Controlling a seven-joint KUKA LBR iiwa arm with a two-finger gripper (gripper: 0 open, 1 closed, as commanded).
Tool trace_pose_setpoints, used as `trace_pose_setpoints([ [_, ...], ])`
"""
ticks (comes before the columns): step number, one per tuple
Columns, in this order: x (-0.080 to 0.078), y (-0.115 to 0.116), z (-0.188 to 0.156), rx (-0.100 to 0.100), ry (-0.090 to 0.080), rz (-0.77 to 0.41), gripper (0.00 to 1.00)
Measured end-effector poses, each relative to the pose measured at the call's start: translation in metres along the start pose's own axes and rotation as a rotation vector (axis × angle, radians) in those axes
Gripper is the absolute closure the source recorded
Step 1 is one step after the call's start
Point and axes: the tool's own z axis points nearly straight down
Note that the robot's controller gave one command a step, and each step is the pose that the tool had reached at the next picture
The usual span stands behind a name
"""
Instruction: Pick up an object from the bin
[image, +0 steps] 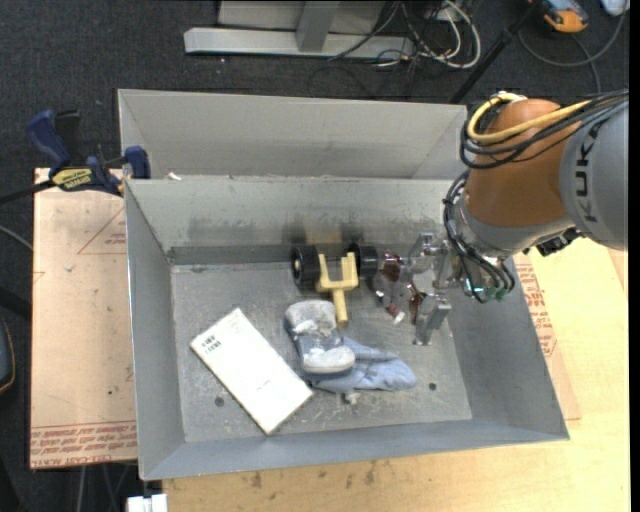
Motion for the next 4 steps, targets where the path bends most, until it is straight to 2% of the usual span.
trace_pose_setpoints([
  [1,-0.002,0.0,-0.004,0.001,-0.008,-0.002,0.0],
  [2,0.016,0.014,0.041,0.001,-0.009,-0.135,0.0],
  [3,0.046,0.034,0.104,0.002,-0.011,-0.297,0.0],
  [4,0.036,0.026,0.101,-0.001,-0.006,-0.269,0.0],
])
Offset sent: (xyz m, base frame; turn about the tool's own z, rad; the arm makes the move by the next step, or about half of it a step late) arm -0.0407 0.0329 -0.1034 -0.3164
